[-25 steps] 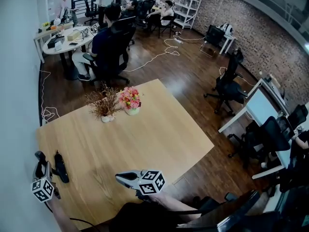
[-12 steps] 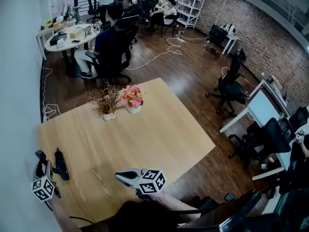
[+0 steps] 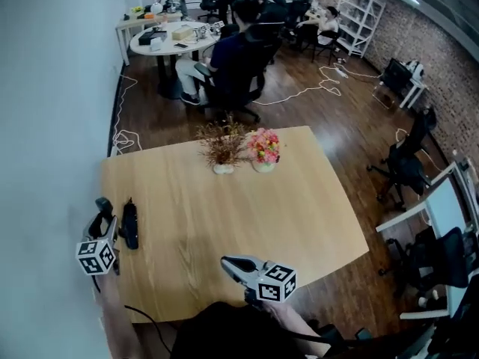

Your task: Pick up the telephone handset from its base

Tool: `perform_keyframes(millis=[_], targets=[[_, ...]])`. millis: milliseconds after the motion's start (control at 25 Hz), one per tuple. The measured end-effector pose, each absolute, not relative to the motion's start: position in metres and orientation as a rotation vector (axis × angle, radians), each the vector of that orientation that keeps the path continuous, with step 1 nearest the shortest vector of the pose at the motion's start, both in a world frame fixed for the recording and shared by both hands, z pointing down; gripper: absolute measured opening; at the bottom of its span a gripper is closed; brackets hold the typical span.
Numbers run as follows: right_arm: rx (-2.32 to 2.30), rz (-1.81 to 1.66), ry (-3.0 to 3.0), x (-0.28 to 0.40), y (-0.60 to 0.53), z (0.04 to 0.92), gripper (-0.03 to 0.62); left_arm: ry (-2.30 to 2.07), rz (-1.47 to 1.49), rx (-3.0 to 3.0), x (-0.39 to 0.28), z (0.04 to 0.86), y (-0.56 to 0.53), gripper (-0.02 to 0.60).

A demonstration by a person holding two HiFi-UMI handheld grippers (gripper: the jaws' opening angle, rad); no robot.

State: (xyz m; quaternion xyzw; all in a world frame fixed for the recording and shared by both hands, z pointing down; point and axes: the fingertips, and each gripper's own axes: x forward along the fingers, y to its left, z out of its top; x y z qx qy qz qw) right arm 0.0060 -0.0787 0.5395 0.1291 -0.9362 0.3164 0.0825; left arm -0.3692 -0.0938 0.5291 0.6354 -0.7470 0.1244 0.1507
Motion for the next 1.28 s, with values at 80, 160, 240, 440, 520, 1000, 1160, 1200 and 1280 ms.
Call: perform_keyframes(millis=[80, 160, 240, 440, 520, 1000, 1160, 1200, 1280], targets=[[0.403, 0.928, -2.809, 0.009, -0.080, 0.534, 0.003, -2.136, 0.361, 1.836, -0.366, 0.525, -0.097, 0.230], [0.399, 0.923, -2.813, 0.002, -0.073, 0.529, 0.003, -2.130, 0.364, 1.833, -0.371, 0.519, -0.089, 0.229], [0.376, 0.924, -2.806, -0.006, -0.064, 0.526, 0.003, -2.130, 0.370, 1.817, -0.377, 0.516, -0.078, 0.229], [0.336, 0.895, -2.805, -0.012, -0.058, 0.523, 0.003, -2.130, 0.377, 1.803, -0.379, 0.517, -0.069, 0.229], [0.331, 0.889, -2.804, -0.013, -0.056, 0.522, 0.003, -2.127, 0.376, 1.799, -0.379, 0.518, -0.067, 0.229], [0.314, 0.873, -2.804, -0.018, -0.058, 0.518, 0.003, -2.108, 0.395, 1.805, -0.375, 0.522, -0.072, 0.227], [0.311, 0.870, -2.803, -0.019, -0.059, 0.518, 0.003, -2.102, 0.410, 1.801, -0.378, 0.524, -0.073, 0.227], [0.310, 0.870, -2.802, -0.019, -0.058, 0.517, 0.003, -2.100, 0.414, 1.798, -0.378, 0.525, -0.072, 0.227], [0.311, 0.870, -2.801, -0.019, -0.057, 0.517, 0.003, -2.095, 0.424, 1.793, -0.379, 0.527, -0.070, 0.227]])
